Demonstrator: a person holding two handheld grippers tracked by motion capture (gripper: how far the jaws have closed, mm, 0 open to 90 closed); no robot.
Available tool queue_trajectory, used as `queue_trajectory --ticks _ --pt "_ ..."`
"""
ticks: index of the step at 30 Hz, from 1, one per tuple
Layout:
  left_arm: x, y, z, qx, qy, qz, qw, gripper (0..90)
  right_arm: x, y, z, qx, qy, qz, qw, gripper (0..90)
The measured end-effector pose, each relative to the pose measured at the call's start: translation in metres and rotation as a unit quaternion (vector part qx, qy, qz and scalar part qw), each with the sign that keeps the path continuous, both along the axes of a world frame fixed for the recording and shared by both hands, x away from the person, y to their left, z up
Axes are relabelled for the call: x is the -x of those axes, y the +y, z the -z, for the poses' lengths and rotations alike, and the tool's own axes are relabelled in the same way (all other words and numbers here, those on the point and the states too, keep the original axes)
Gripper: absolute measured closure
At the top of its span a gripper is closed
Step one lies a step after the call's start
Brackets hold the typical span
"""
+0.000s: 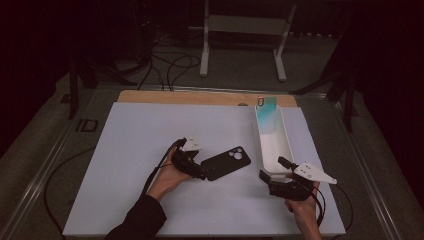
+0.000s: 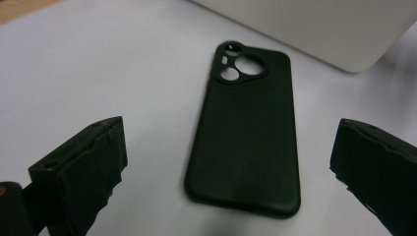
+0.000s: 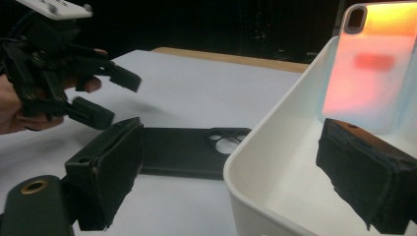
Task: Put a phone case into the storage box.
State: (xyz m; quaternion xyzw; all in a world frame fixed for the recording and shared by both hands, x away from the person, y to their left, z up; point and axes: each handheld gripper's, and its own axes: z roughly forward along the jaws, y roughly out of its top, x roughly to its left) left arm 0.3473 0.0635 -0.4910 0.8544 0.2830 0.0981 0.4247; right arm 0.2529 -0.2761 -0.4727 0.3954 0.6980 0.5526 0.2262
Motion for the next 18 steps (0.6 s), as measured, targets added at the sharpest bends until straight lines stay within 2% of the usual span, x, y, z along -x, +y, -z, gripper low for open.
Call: queue_trajectory --ticks 3,5,6,8,18 --pt "-0.003 -0.007 0.007 -0.013 0.010 0.005 0.9999 2.5 0.000 0.001 0.000 0.003 0.000 0.000 1.0000 10.3" --pt "-0.003 -0.007 0.007 -0.013 0.010 0.005 0.9999 3.1 0.000 0.001 0.000 0.004 -0.001 0.000 1.0000 10.3" --pt "-0.007 -0.014 0.012 -0.024 0.021 0.012 0.9994 3.2 0.000 0.001 0.000 0.003 -0.002 -0.001 1.0000 10.3" --pt "-0.008 -0.019 0.014 -0.028 0.029 0.018 0.9990 3.5 0.000 0.002 0.001 0.005 -0.001 -0.001 1.0000 10.3" --pt "-0.011 -0.035 0.029 -0.064 0.046 0.034 0.9963 6.1 0.000 0.003 0.001 0.012 -0.001 -0.003 0.9999 10.3"
